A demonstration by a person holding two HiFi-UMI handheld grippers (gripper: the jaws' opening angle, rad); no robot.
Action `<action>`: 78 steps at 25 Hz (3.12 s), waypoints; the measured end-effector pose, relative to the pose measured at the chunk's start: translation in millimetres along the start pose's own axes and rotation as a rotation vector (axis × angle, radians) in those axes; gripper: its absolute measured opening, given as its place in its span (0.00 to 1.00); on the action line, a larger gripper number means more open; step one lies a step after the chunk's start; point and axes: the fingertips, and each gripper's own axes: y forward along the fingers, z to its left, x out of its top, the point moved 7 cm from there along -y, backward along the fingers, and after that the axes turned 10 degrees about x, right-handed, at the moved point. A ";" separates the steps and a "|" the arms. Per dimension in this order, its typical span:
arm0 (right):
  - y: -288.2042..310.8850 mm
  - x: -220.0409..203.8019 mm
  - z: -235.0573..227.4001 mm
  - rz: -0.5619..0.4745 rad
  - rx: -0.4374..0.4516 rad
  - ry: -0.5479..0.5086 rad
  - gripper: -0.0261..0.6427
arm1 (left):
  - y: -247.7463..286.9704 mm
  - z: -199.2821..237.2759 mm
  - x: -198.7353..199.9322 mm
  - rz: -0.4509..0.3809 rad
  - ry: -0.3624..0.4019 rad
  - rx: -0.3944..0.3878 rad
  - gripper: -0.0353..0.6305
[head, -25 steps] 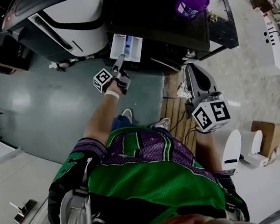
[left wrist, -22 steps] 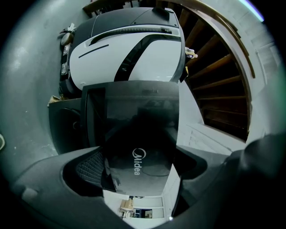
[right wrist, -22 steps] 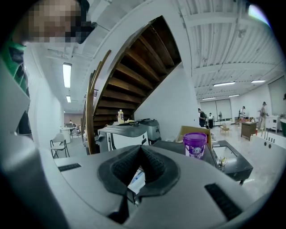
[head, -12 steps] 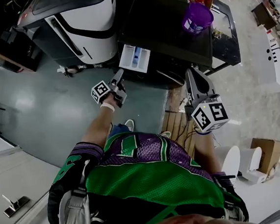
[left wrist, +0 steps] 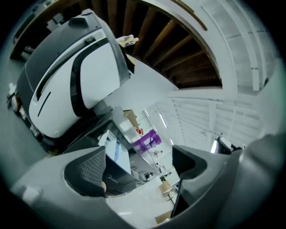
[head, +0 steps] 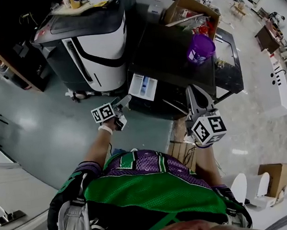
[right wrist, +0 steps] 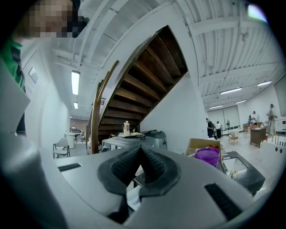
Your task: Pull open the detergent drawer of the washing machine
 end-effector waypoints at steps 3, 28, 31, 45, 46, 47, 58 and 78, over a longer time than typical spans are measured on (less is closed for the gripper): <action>0.1 1.4 0.3 -0.011 -0.005 0.006 0.04 | -2.8 -26.0 17.3 0.022 0.170 -0.025 0.74; 6.3 28.0 11.8 -0.112 -0.099 0.013 0.04 | -43.4 -240.4 143.0 -0.287 0.992 -0.047 0.74; 2.6 28.1 11.3 -0.106 -0.107 0.020 0.04 | -39.5 -245.2 144.6 -0.291 0.983 -0.015 0.74; -19.3 30.2 -15.7 -0.111 -0.075 0.039 0.04 | -39.9 -288.1 126.9 -0.369 1.053 0.065 0.10; -19.8 31.1 -17.4 -0.110 -0.070 0.038 0.04 | -39.7 -290.3 125.7 -0.372 1.046 0.068 0.09; -20.3 32.2 -19.2 -0.110 -0.065 0.037 0.04 | -39.8 -292.2 124.5 -0.376 1.037 0.071 0.09; -21.4 38.8 -33.8 -0.083 -0.074 -0.001 0.04 | -35.5 -293.2 110.5 -0.334 0.964 0.125 0.08; -45.3 43.8 -46.7 -0.094 -0.036 -0.016 0.04 | -42.9 -308.2 86.3 -0.373 0.930 0.110 0.08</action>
